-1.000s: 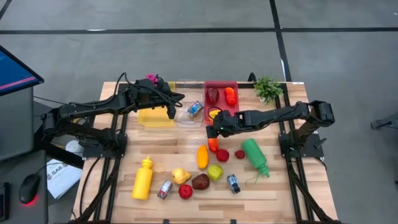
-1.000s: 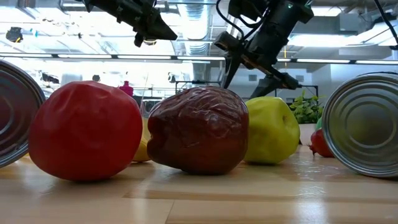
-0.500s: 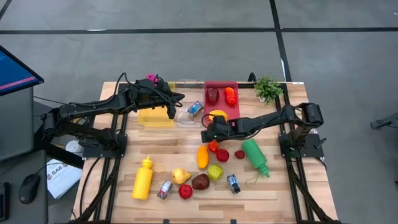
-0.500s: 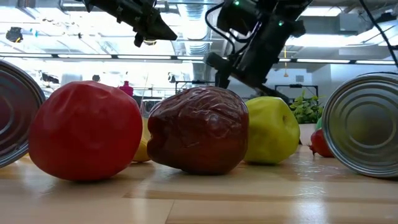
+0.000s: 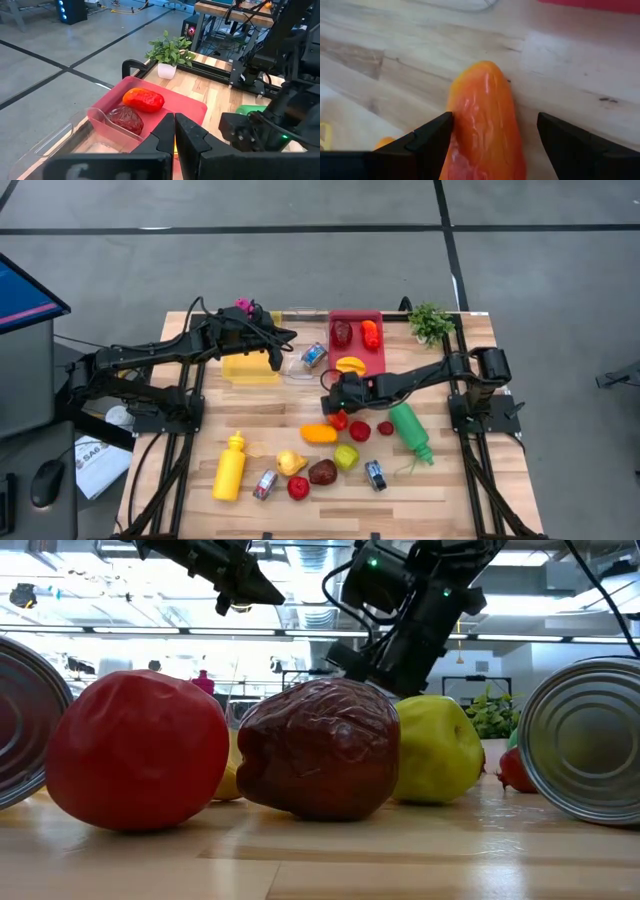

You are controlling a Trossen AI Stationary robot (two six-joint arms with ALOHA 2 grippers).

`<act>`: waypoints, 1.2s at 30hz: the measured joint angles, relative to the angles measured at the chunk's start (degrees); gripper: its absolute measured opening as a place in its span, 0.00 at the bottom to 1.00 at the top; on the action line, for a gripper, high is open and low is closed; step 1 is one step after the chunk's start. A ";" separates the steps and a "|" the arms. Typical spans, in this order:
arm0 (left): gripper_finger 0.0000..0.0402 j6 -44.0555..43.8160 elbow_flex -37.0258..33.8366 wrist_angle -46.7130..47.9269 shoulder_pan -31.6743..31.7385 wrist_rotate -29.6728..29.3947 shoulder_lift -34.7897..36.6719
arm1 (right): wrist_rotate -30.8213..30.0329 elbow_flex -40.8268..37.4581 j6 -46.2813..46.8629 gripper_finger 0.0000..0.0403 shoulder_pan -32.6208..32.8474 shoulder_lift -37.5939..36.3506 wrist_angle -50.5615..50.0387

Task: Pick & Place Food Item
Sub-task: Put the orange mango into the pink bin

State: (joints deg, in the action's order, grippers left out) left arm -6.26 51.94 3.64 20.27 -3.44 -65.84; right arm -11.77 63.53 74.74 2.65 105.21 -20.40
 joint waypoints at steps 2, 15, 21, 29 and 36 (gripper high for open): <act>0.00 0.00 0.00 0.00 0.00 0.00 0.00 | 0.68 0.00 -0.88 0.71 0.01 0.00 0.05; 0.00 -0.02 0.00 -0.02 0.00 0.00 0.00 | 8.85 -0.15 -4.87 0.71 0.34 0.26 -0.76; 0.00 -0.02 0.00 -0.02 0.00 0.00 0.00 | 8.85 -0.13 -4.84 0.71 0.34 0.26 -0.68; 0.00 -0.02 0.00 -0.02 0.00 0.02 0.00 | 8.81 -0.13 -4.81 0.63 0.34 0.22 -0.62; 0.00 -0.02 0.00 -0.02 0.00 0.02 0.00 | 8.81 -0.11 -5.72 0.48 0.34 0.20 -0.57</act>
State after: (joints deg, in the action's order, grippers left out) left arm -6.28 51.94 3.62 20.27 -3.42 -65.84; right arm -2.96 63.42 69.02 2.98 105.41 -20.97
